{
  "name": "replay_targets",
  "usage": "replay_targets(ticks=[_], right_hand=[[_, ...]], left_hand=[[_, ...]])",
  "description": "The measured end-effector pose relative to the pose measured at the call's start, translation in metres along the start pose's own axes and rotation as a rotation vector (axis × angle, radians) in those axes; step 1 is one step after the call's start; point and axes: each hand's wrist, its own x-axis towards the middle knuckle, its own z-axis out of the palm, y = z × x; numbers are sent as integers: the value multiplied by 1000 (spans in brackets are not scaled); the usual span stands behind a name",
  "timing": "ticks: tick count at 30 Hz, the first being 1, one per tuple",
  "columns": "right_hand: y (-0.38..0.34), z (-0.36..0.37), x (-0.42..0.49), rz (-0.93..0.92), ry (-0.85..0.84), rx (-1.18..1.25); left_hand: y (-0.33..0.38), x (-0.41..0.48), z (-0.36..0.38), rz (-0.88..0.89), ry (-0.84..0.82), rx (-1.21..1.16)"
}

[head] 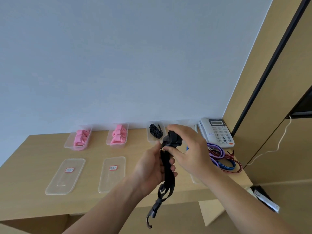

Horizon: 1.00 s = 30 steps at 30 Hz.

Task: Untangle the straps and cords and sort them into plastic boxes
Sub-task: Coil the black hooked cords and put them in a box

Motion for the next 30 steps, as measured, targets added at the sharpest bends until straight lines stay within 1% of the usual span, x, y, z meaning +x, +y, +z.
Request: replay_targets(ticks=[3, 6, 8, 9, 11, 13, 15, 17, 20, 22, 23, 24, 28, 30], right_hand=[[1, 1, -8, -125, -42, 6], [-1, 3, -18, -137, -96, 11], [-3, 2, -23, -127, -112, 46], [-4, 1, -24, -113, -110, 76], [-7, -3, -21, -15, -77, 149], [-9, -7, -15, 216, -14, 270], [-8, -9, -10, 428, 40, 315], [-3, -9, -7, 571, -7, 328], [8, -11, -4, 735, -202, 460], [13, -12, -3, 781, -350, 607], [15, -12, -4, 786, -379, 661], [15, -13, -4, 784, -375, 690], [14, -13, 2, 779, -272, 701], [14, -12, 5, 775, -242, 738]], left_hand=[[5, 0, 3, 4, 20, -27], [9, 2, 3, 8, 15, -115], [12, 2, 1, 9, -14, -193], [12, 3, 0, 10, -25, -192], [11, 4, -1, 18, -30, -133], [9, 6, -1, 31, -36, -64], [8, 8, 0, 45, -56, -22], [9, 9, 0, 75, -90, 21], [12, 10, 0, 125, -127, 87], [12, 9, -1, 139, -137, 145], [11, 9, -1, 140, -145, 168], [11, 8, -2, 136, -156, 180], [9, 9, -6, 89, -216, 156], [9, 10, -7, 105, -205, 186]])
